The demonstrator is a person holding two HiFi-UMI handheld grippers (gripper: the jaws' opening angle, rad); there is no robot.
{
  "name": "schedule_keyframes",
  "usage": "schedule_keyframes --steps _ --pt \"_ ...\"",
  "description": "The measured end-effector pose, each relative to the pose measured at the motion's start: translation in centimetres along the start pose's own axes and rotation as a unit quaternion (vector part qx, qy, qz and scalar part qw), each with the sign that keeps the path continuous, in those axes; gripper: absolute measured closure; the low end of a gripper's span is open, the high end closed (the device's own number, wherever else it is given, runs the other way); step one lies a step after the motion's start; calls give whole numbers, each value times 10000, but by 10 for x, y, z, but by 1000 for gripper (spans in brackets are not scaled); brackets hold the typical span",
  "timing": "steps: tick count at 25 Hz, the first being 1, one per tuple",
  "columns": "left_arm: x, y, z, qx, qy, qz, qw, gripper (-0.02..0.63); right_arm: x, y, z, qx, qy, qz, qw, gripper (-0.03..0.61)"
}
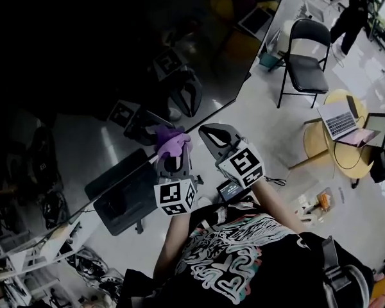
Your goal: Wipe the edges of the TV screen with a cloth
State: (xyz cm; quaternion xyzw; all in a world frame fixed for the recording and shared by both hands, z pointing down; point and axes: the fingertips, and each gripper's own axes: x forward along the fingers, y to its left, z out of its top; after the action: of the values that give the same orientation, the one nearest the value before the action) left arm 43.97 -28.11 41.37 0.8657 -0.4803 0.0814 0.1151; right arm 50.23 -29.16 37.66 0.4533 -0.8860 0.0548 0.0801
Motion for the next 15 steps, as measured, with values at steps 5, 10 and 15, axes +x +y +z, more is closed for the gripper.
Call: schedule_keyframes --steps 5,10,15 --pt "0 -3 0 52 -53 -205 9998 528 -10 3 -11 214 39 -387 9990 545" --pt "7 -12 -5 83 29 -246 9997 528 -27 -6 -25 350 85 -515 9980 545" --pt "11 -20 -2 219 50 -266 9994 528 -30 -18 -21 435 -9 -475 9979 545"
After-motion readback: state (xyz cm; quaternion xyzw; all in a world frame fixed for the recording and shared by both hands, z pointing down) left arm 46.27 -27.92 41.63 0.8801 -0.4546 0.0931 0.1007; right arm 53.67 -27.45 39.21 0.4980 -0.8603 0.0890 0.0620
